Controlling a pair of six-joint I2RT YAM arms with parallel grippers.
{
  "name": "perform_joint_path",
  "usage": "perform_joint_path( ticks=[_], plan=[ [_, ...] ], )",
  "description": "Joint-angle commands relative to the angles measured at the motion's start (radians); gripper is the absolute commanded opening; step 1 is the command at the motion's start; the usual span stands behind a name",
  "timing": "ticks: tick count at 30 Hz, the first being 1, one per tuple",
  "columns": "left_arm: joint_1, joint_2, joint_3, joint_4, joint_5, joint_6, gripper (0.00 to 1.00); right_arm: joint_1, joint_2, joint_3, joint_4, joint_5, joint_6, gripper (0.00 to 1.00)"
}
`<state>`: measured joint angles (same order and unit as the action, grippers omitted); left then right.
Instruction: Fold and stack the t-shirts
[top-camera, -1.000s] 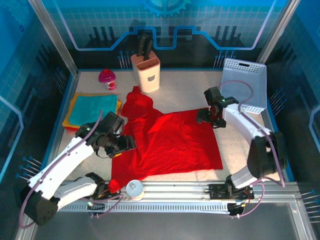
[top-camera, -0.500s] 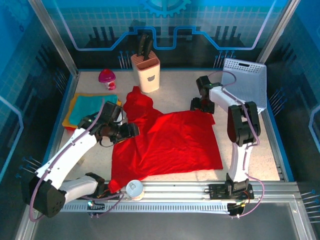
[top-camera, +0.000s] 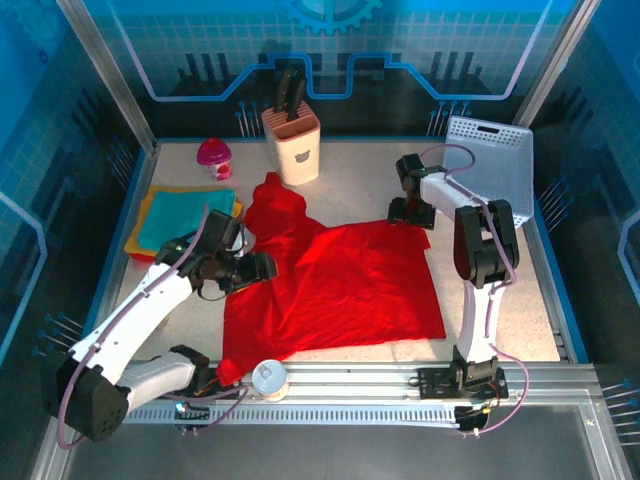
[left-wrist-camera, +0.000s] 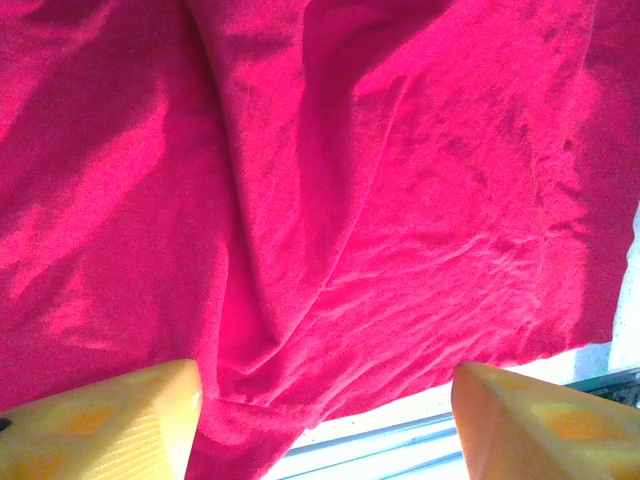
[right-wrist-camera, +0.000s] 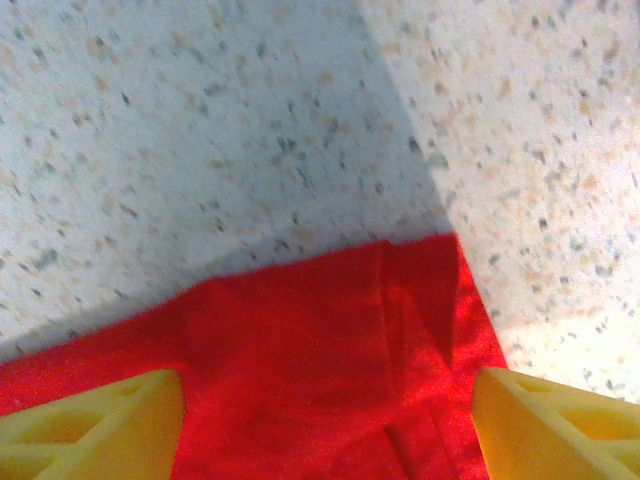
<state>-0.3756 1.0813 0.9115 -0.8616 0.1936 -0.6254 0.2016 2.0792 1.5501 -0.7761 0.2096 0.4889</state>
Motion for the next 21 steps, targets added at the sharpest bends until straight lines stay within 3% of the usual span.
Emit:
perform_joint_path(
  ticks=[1, 4, 7, 12, 21],
  plan=[
    [0.010, 0.021, -0.005, 0.029, 0.026, 0.016, 0.71, -0.012, 0.003, 0.001, 0.019, 0.005, -0.003, 0.75],
    [0.011, 0.042, 0.005, 0.046, 0.027, 0.019, 0.81, -0.010, 0.025, 0.022, 0.030, -0.009, -0.019, 0.66],
    [0.012, 0.058, 0.023, 0.048, 0.022, 0.028, 0.92, -0.014, 0.019, 0.025, 0.049, 0.007, -0.033, 0.51],
    [0.019, 0.073, 0.036, 0.054, 0.023, 0.036, 0.95, -0.025, 0.007, 0.041, 0.046, 0.025, -0.077, 0.00],
    [0.027, 0.094, 0.042, 0.068, 0.015, 0.049, 0.96, 0.006, -0.255, -0.142, 0.100, -0.006, -0.125, 0.00]
  ],
)
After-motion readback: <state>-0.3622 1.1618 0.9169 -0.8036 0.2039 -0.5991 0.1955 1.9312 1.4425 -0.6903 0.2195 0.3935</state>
